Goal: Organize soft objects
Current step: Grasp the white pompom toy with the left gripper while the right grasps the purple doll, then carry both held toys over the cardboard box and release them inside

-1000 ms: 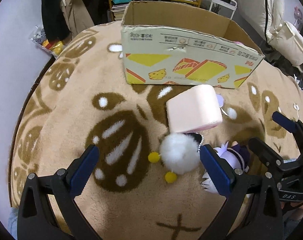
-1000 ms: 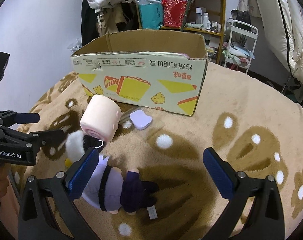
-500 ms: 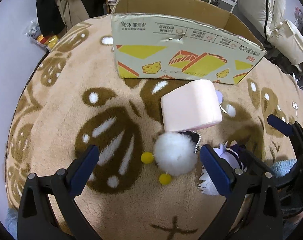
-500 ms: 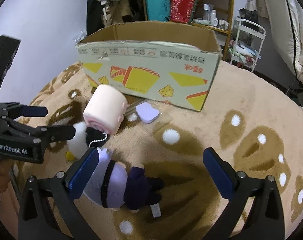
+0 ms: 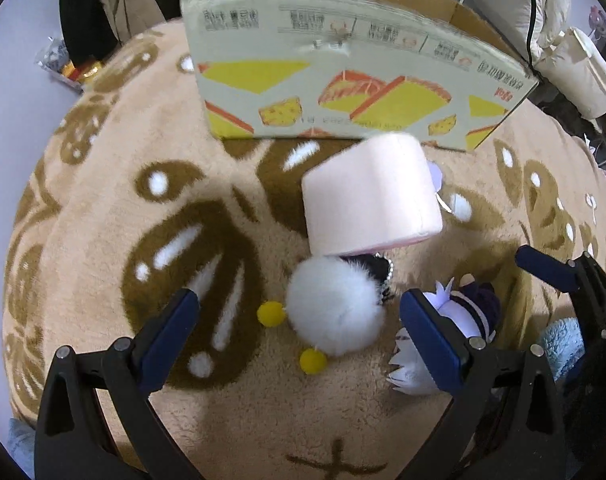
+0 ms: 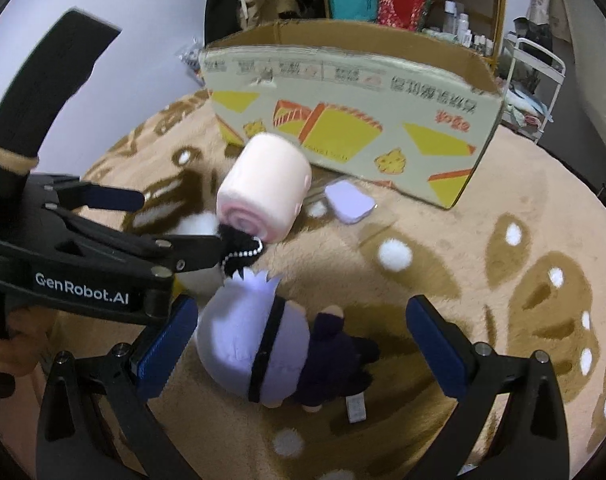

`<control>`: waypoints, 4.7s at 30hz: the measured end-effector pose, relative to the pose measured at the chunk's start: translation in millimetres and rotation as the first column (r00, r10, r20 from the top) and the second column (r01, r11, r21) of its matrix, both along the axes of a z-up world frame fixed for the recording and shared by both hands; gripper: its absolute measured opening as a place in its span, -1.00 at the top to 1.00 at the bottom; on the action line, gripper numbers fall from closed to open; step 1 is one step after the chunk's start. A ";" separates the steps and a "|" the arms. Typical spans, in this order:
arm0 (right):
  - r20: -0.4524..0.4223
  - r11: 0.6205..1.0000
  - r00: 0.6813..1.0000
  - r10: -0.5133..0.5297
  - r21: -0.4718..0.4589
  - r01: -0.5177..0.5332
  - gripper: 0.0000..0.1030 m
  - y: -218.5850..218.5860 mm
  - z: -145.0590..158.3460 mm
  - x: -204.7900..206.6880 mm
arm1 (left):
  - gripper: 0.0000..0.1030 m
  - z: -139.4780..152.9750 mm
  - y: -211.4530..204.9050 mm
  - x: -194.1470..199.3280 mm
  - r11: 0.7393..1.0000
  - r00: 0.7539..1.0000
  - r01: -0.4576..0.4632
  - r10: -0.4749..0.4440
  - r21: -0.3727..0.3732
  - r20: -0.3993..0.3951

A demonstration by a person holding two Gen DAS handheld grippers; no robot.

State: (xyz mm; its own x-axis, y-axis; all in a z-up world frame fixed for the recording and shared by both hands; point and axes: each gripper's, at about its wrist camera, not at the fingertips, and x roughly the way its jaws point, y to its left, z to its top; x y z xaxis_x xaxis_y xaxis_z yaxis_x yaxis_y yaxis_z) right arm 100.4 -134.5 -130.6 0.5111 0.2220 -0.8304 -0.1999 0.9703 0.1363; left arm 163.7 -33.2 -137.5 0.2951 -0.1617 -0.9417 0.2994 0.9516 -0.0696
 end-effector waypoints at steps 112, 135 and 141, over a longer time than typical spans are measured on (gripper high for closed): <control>0.586 0.970 0.773 -0.242 0.140 0.197 -0.01 -81.4 160.4 72.2 | 0.37 160.7 -24.5 26.1 0.998 0.643 0.014 0.032 -0.054 0.766; 0.386 0.935 0.874 -0.295 0.303 0.181 -0.28 -91.0 110.3 103.5 | -0.61 108.4 -27.1 55.9 0.998 0.789 -0.039 0.062 -0.051 0.611; 0.376 0.938 0.881 -0.288 0.296 0.180 -0.60 -98.6 113.9 89.6 | -0.77 109.4 -16.0 43.6 0.996 0.807 -0.087 0.086 -0.026 0.585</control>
State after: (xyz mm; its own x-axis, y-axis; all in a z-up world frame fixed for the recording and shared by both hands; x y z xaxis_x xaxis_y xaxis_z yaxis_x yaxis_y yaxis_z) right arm 190.0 -233.2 -16.7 0.8538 0.2215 -0.4711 -0.0610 0.9413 0.3320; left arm 207.3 -49.2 -28.2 0.8027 -0.1073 -0.5867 0.1989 0.9755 0.0937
